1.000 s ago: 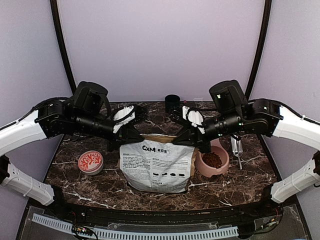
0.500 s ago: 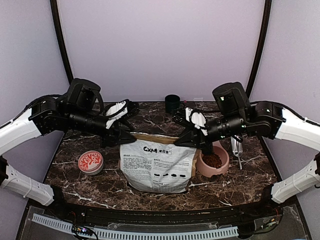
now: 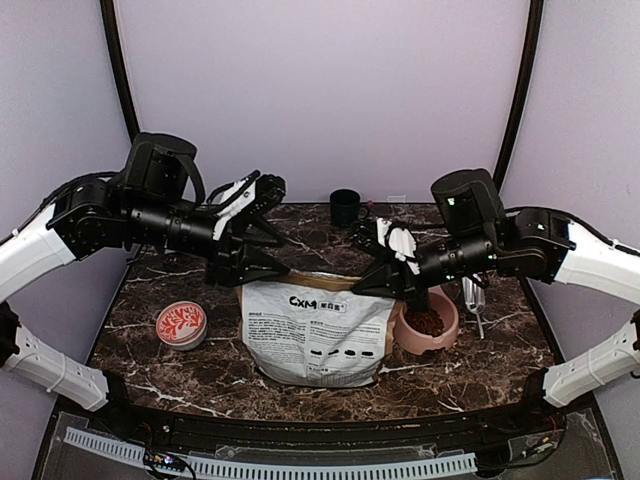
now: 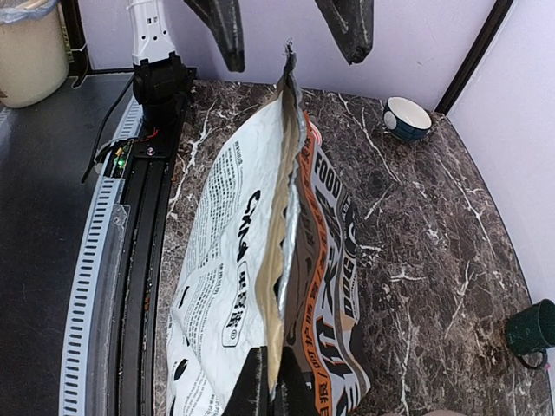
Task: Serve the pet food
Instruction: Press the seal on the pet food bag.
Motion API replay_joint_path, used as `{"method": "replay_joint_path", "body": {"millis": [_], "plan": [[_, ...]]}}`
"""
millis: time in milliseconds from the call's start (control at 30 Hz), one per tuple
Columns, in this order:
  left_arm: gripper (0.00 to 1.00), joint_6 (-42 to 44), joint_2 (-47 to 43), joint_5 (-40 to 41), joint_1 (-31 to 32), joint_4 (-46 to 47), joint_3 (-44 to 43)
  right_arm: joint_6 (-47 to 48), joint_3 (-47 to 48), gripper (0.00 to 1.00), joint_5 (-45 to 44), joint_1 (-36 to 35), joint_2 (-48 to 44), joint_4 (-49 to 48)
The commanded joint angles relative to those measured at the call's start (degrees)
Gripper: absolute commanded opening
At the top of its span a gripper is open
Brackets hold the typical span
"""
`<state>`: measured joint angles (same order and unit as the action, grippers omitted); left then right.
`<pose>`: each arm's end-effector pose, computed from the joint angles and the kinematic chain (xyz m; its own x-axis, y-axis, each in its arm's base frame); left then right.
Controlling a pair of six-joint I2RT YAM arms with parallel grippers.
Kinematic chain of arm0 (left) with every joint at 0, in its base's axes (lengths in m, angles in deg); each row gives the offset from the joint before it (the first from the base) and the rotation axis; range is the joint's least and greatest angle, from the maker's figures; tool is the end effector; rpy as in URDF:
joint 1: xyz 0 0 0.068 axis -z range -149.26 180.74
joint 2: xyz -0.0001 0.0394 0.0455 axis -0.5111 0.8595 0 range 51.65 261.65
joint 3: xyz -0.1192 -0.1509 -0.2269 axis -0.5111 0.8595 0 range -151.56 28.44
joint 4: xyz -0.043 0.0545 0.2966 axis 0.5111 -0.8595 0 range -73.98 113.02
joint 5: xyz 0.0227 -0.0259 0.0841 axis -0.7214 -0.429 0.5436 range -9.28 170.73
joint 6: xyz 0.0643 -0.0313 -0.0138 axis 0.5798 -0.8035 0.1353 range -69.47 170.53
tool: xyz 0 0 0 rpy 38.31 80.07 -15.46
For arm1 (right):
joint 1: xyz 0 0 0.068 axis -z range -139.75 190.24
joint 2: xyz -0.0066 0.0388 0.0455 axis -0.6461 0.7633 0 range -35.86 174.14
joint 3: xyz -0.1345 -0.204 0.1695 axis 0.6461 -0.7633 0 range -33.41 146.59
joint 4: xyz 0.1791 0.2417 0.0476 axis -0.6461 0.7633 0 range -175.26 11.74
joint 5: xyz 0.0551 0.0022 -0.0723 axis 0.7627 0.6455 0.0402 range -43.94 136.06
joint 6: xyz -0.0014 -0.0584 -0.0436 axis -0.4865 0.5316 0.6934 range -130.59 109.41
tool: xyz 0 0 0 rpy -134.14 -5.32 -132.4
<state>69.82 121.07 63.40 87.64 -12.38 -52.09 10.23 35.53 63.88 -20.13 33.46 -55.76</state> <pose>0.1554 -0.2713 0.4451 0.1011 0.4224 -0.9008 0.9690 0.1635 0.1854 0.1437 0.2899 0.3768 0.1106 -0.4899 -0.8647 -0.9837 0.0703 -0.1657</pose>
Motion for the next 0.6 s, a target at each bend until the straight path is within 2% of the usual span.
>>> {"method": "replay_joint_path", "body": {"millis": [0,567], "plan": [[0.49,-0.9,3.2,-1.8,2.7,3.0,-2.7,-0.3,0.6,0.00,1.9,0.0,-3.8,-5.0],[0.50,-2.3,10.4,-2.8,5.7,9.0,-2.9,0.2,-0.8,0.00,2.0,0.0,-4.4,-7.0]]}}
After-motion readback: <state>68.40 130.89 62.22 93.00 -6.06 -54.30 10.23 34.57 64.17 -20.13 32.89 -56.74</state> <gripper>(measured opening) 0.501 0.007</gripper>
